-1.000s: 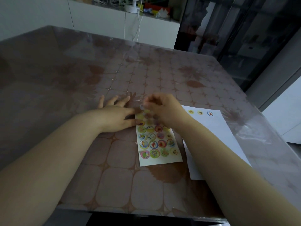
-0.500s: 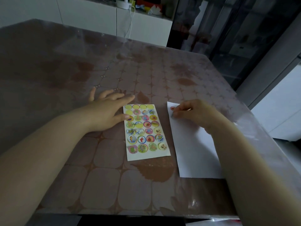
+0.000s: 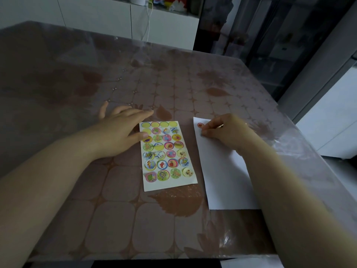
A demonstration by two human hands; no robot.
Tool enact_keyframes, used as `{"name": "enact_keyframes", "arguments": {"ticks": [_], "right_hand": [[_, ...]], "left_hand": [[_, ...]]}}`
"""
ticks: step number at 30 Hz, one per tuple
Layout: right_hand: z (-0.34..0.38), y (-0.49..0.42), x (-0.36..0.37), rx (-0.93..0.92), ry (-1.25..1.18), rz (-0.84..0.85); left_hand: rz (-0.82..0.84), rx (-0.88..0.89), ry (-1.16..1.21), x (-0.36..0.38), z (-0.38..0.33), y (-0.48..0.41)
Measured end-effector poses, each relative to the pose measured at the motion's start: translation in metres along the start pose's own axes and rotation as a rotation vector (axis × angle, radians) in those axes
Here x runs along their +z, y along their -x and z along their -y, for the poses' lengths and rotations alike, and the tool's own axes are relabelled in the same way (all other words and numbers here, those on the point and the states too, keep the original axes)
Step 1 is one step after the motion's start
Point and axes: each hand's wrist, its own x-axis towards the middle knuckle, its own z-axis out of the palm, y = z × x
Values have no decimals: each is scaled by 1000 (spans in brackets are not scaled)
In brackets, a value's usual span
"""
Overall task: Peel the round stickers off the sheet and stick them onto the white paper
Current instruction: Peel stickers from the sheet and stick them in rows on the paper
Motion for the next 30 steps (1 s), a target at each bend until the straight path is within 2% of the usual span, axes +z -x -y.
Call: {"name": "enact_keyframes", "arguments": {"ticks": [10,15,19,21,25,30], "right_hand": [[-4,-6,11,-48,65,-90],[-6,-5,12,-65,73,-85],[4,-3,9,-190,89,-170],[20,-1,9,-288,110,-116],[52,-3,22,-412,343,136],[61,-13,52,-468,307,137]], "left_hand": [[-86,57,63,-1,-3,2],[-66,63,59,0,-2,1],[-58,78,96,0,-2,1],[-62,97,130,-1,-4,2],[-58,97,140,-2,-8,1],[-46,60,99,0,-4,0]]}}
